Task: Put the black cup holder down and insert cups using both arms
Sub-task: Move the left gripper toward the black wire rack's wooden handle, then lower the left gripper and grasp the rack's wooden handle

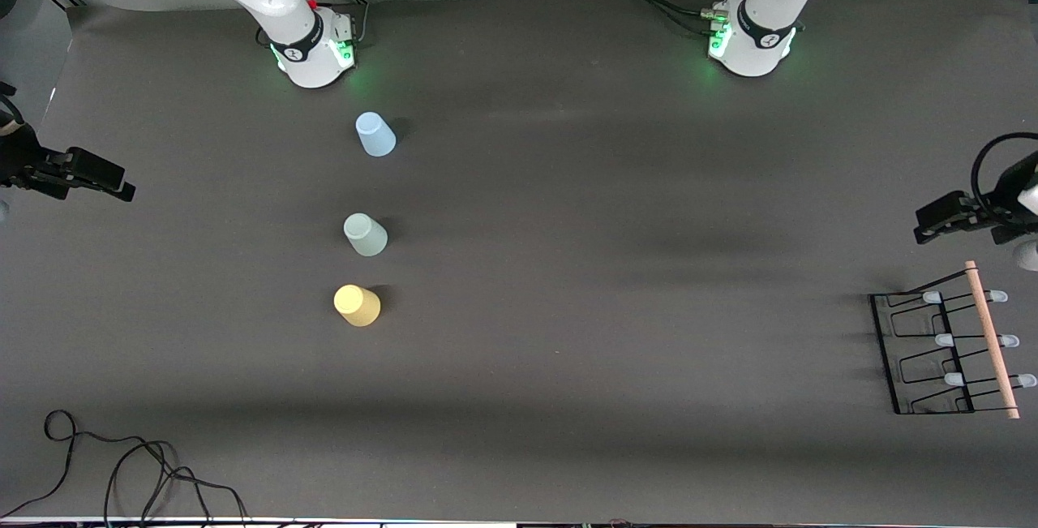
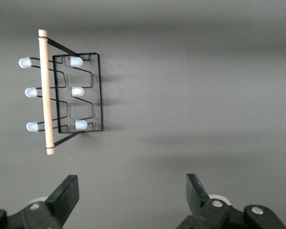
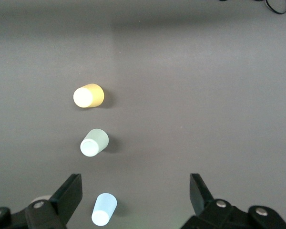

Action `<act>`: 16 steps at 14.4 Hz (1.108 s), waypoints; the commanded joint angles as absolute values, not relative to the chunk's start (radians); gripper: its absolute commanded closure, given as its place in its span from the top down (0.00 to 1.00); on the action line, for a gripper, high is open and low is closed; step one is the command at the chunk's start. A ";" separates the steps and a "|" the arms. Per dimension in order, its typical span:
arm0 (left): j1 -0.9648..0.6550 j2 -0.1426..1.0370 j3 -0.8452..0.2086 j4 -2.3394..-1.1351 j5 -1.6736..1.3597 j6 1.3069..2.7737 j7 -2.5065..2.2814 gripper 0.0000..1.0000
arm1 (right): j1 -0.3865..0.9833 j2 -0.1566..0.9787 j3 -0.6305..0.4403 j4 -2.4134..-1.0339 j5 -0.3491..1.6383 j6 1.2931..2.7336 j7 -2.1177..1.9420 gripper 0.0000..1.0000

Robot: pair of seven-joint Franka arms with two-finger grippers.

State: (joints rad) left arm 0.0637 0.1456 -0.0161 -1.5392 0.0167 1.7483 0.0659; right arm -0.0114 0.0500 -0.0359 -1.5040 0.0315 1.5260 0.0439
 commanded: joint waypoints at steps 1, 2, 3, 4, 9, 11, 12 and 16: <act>0.087 0.185 -0.017 -1.532 0.020 1.799 0.101 1.00 | -0.017 0.049 -0.029 -1.499 0.008 1.516 0.046 1.00; 0.101 0.205 -0.017 -1.532 0.020 1.819 0.127 1.00 | -0.017 0.048 -0.029 -1.499 0.008 1.516 0.046 1.00; 0.112 0.218 -0.017 -1.532 0.020 1.828 0.158 1.00 | -0.017 0.048 -0.029 -1.499 0.008 1.516 0.046 1.00; 0.124 0.222 -0.017 -1.537 0.020 1.829 0.182 1.00 | -0.017 0.048 -0.029 -1.500 0.008 1.516 0.046 1.00; 0.169 0.279 -0.012 -1.537 0.029 1.838 0.236 0.99 | -0.017 0.048 -0.029 -1.500 0.008 1.516 0.046 1.00; 0.179 0.304 -0.012 -1.537 0.044 1.876 0.239 0.99 | -0.017 0.048 -0.029 -1.500 0.008 1.516 0.046 1.00; 0.205 0.313 -0.012 -1.536 0.046 1.884 0.241 0.99 | -0.017 0.048 -0.029 -1.500 0.008 1.516 0.046 1.00; 0.277 0.385 -0.014 -1.529 0.044 1.975 0.282 1.00 | -0.017 0.048 -0.029 -1.500 0.008 1.516 0.046 1.00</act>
State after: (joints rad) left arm 0.2405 0.3533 -0.0063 -1.5395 0.0331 1.9307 0.2499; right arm -0.0115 0.0508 -0.0360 -1.5043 0.0314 1.5257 0.0439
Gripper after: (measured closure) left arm 0.000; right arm 0.000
